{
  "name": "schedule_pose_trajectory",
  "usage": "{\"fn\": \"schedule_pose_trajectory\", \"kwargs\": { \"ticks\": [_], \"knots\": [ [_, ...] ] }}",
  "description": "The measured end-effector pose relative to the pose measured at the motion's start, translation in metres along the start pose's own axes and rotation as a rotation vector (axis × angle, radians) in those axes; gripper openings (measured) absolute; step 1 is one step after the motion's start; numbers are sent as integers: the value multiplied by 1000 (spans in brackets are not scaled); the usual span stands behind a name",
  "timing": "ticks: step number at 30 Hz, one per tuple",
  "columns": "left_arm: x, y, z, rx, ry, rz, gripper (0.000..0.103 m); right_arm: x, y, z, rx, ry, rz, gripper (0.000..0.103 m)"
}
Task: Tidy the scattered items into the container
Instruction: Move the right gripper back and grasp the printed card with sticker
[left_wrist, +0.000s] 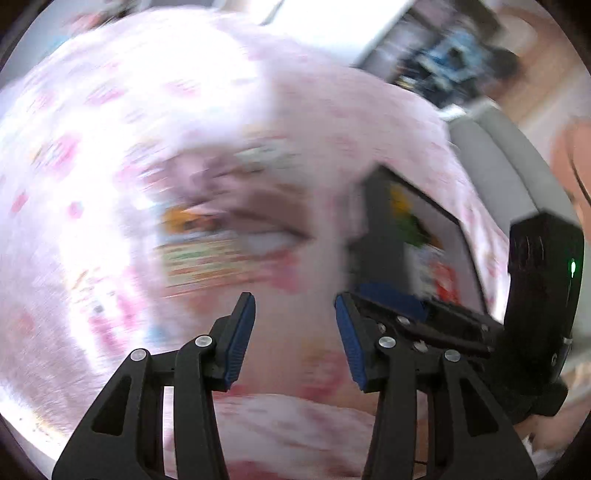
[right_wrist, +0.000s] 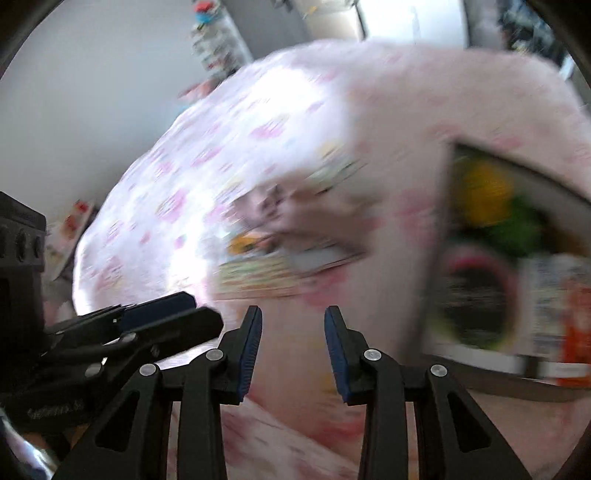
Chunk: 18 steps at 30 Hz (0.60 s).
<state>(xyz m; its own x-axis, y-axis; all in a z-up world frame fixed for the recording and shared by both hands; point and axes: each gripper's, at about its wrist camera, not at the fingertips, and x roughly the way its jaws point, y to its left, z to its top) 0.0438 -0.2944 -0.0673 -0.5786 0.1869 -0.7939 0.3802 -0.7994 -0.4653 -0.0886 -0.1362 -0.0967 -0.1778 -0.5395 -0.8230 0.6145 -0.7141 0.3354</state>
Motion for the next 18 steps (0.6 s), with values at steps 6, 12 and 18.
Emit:
{"fn": "schedule_pose_trajectory", "kwargs": {
  "ticks": [6, 12, 18],
  "knots": [
    [37, 90, 12, -180, 90, 40, 33, 83, 12, 15, -10, 116, -42, 31],
    [64, 118, 20, -233, 134, -61, 31, 113, -15, 18, 57, 147, -86, 32],
    [84, 122, 28, -239, 152, -43, 23, 139, -26, 18, 107, 186, -41, 42]
  ]
}}
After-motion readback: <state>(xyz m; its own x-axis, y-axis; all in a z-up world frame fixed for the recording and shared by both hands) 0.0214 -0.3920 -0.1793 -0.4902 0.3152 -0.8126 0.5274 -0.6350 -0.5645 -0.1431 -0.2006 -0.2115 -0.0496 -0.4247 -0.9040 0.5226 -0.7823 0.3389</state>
